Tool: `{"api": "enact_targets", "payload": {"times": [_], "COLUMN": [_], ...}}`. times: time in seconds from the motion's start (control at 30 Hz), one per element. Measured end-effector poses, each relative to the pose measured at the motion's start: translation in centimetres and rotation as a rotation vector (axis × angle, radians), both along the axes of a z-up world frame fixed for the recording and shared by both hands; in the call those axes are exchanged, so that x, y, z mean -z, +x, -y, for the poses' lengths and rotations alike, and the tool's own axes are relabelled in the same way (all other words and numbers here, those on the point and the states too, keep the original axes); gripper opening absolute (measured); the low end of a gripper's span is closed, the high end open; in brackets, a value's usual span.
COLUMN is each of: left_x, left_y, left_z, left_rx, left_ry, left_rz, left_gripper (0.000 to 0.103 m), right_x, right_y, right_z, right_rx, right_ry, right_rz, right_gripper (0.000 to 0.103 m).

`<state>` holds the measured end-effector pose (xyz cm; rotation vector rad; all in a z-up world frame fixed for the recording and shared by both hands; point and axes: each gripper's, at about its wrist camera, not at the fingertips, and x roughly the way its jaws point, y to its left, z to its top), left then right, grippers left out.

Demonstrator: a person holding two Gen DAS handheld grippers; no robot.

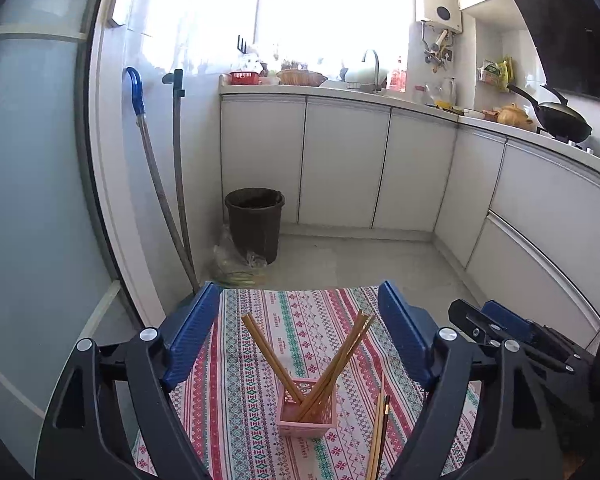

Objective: Organize utensils
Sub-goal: 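Lift both grippers from the basket and move toward the remaining chopsticks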

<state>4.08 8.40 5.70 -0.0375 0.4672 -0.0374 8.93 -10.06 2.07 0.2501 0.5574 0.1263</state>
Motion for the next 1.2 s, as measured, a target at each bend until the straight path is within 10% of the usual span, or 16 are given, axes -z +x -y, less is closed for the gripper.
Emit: {"api": "enact_targets", "payload": {"times": [1.2], "left_x": [6.1], "left_y": [-2.2], "left_z": [4.1], "left_rx": [0.046], "left_ry": [0.054], "left_rz": [-0.170], "left_gripper": [0.096], "right_x": [5.2], "right_y": [-4.7], "right_z": [6.3], "right_rx": [0.214], "right_ry": [-0.154], "right_rz": [-0.132], "right_gripper": [0.096]}}
